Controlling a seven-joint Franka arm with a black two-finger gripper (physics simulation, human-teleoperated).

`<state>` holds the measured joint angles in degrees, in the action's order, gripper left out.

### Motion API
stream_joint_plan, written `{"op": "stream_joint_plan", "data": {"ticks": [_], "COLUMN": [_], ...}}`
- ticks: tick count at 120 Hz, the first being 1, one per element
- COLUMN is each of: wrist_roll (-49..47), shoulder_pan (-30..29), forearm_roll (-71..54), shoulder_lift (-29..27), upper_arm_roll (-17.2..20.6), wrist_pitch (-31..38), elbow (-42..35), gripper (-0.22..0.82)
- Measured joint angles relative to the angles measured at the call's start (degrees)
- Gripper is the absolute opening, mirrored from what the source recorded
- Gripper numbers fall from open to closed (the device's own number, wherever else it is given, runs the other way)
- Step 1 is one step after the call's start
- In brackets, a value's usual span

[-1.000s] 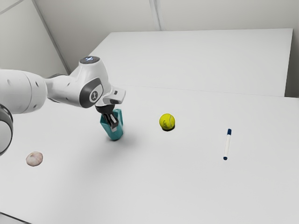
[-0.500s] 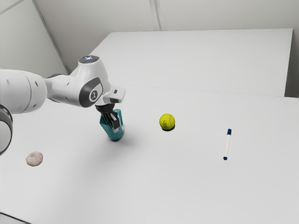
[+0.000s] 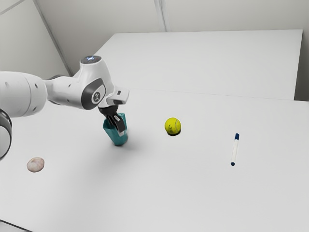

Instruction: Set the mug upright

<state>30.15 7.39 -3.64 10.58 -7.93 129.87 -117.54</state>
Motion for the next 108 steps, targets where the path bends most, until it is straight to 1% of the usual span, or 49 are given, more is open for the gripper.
{"op": "stream_joint_plan", "data": {"ticks": [17,39,45,53,64,74,81,92,108], "wrist_roll": [-0.07,-0.14,-0.14,-0.13,-0.31,-0.96,-1.63,-2.89,-4.79], "shoulder_pan": [0.06,1.04,1.32,1.46,1.30,0.80,0.21,-0.06,-0.22], "forearm_roll": [0.06,0.40,0.80,1.96,3.99,5.05,5.75,6.53,7.11], "shoulder_lift": [-0.78,-3.76,-4.49,-4.56,-3.18,-0.86,0.65,1.58,1.33], "upper_arm_roll": [0.02,0.10,0.10,0.11,0.07,0.03,0.07,0.03,-0.01], "wrist_pitch": [0.00,-0.08,-0.33,-1.81,-6.45,-12.93,-17.51,-23.03,-28.92], "elbow": [0.16,0.30,1.35,4.71,12.16,20.54,24.79,28.42,30.66], "gripper": [0.54,0.58,0.58,0.59,0.60,0.60,0.60,0.60,0.60]}}
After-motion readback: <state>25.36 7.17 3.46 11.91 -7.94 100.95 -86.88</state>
